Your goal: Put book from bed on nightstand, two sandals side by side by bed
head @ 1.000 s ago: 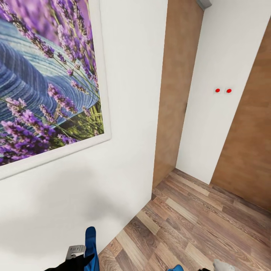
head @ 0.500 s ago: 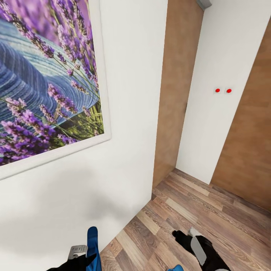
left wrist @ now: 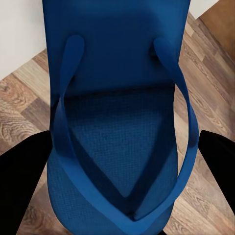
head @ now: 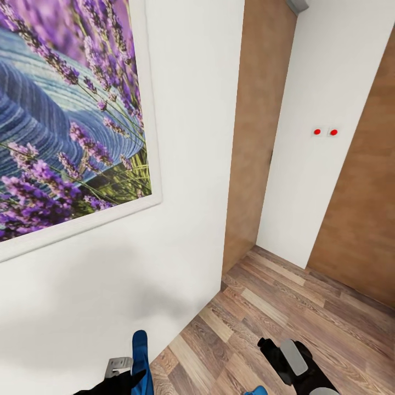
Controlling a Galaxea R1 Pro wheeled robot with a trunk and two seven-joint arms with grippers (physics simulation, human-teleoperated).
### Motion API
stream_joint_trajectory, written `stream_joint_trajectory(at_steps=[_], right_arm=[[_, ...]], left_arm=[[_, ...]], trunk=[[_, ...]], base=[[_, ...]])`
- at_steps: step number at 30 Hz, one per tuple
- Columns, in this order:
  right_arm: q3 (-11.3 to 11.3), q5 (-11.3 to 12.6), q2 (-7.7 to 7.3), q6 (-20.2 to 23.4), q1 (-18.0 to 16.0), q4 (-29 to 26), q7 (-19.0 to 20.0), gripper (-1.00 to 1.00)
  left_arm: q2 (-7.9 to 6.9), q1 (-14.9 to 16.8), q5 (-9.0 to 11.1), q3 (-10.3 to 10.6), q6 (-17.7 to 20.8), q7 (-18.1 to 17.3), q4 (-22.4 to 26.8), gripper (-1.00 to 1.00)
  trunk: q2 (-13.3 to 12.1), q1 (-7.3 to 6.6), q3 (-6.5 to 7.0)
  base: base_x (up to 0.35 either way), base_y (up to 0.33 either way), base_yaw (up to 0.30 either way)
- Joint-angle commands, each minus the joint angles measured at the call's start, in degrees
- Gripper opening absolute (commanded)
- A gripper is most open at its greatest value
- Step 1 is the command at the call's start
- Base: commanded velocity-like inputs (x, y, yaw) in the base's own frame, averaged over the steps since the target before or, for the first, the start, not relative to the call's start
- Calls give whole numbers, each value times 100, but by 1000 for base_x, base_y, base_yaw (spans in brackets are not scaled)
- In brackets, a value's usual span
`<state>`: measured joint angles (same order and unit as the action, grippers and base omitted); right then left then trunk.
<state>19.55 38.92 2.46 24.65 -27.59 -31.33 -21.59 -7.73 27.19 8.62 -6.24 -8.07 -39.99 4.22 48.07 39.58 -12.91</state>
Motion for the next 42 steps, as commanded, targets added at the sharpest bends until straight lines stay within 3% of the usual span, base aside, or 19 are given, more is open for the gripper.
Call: stream_joint_trajectory(at_steps=[1, 3, 42], right_arm=[[22, 64, 4, 14, -3, -14, -45, 100], [22, 86, -4, 14, -3, -14, -52, 100], [22, 92, 0, 14, -2, -5, -56, 100]], left_arm=[[0, 6, -18, -44, -10, -27, -9, -100], [0, 6, -18, -44, -10, -31, -9, -100], [8, 6, -13, -44, -2, -35, -7, -100]], trunk=[[7, 1, -8], [7, 1, -8], [1571, 858, -709]], base=[[0, 0, 0], [0, 0, 0], [0, 0, 0]])
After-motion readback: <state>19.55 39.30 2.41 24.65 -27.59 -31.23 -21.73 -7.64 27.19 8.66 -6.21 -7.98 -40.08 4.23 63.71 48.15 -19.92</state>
